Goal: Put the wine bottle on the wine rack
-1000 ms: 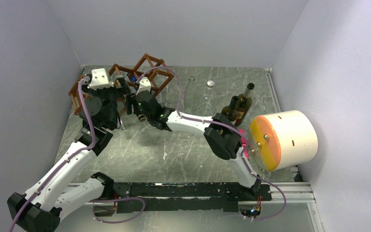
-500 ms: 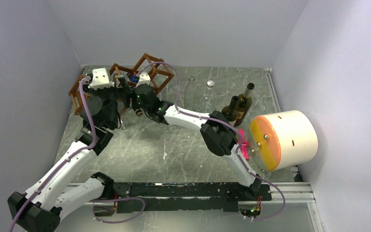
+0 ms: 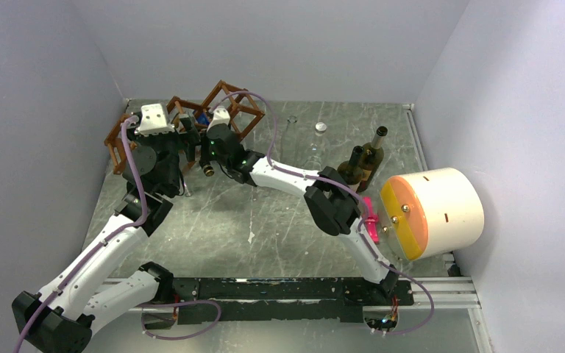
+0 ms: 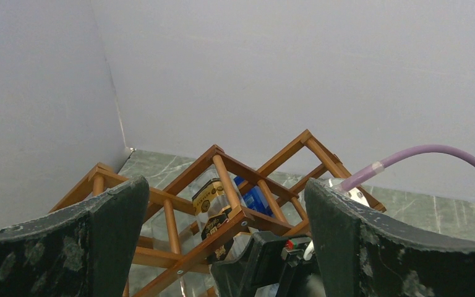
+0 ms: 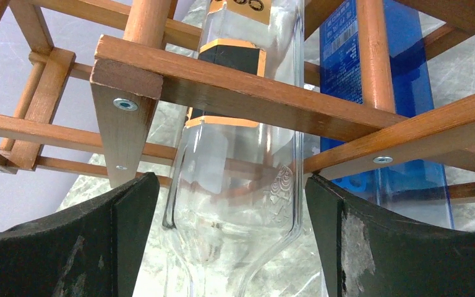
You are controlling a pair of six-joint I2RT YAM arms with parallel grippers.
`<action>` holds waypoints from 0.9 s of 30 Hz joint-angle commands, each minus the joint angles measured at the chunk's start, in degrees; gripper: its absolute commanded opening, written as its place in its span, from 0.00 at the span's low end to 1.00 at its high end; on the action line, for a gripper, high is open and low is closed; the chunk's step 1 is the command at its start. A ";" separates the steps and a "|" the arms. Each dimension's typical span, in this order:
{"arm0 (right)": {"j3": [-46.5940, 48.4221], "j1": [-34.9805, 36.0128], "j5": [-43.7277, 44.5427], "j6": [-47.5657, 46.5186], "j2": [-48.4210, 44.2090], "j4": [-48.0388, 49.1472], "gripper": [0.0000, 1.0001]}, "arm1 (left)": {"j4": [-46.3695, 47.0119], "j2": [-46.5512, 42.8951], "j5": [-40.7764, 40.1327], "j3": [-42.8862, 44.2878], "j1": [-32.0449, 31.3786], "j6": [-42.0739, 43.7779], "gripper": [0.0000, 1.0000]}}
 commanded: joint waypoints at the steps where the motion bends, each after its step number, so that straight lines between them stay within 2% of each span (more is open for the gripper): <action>1: -1.28 -0.85 0.46 -2.03 -3.91 5.30 0.93 | 1.72 -0.42 0.29 -0.37 0.52 -0.12 0.99; 14: -8.77 -1.43 -2.08 -4.00 -15.97 5.10 0.94 | 1.94 -2.27 1.35 -0.75 0.60 -1.49 0.99; 21: -28.58 -4.15 -0.15 -0.71 -36.66 6.36 0.87 | 0.97 -3.78 5.12 -0.64 1.87 -3.17 1.00; 27: -34.62 -4.61 4.20 -6.85 -51.25 -4.00 0.85 | 2.10 -3.97 18.19 -1.69 2.17 -1.92 0.99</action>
